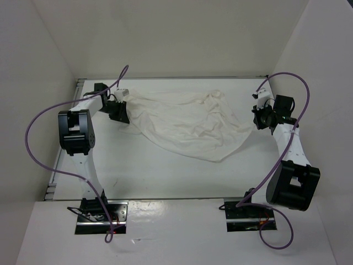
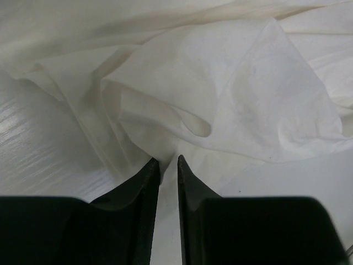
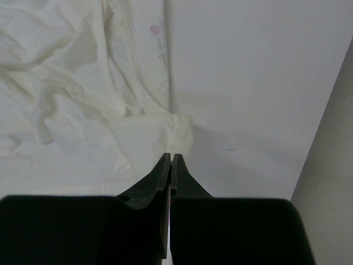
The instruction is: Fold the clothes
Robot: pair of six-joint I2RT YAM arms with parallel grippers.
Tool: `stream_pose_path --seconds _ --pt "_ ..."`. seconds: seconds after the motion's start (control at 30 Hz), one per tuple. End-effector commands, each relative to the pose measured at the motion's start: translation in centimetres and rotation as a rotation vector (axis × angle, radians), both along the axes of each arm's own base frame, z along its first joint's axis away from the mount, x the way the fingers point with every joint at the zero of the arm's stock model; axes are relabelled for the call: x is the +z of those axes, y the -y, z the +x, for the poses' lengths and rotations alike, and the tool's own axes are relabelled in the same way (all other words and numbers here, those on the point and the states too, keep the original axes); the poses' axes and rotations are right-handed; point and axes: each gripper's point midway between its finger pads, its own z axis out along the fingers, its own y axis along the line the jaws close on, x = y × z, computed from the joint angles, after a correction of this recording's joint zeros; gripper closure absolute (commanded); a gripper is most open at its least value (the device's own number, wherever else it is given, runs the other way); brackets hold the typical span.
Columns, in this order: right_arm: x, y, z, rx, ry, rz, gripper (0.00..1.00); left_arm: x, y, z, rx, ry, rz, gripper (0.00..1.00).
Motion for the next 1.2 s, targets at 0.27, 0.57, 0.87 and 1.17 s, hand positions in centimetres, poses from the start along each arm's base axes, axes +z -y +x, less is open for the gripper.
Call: stream_pose_path --seconds 0.27,0.57,0.87,1.17 --pt "1.6 0.6 0.2 -0.012 0.063 -0.013 1.00 4.4 -0.2 1.5 -0.016 0.126 -0.016 0.97" --pt "2.8 2.0 -0.2 -0.055 0.086 -0.003 1.00 13.6 -5.1 -0.6 0.071 0.279 -0.117 0.99" --pt "3.7 2.3 -0.9 -0.054 0.110 -0.008 1.00 10.3 -6.8 -6.9 0.009 0.207 -0.088 0.98" --pt "3.9 2.2 -0.8 -0.040 0.104 -0.007 1.00 1.0 -8.5 -13.2 -0.129 0.021 0.110 0.96"
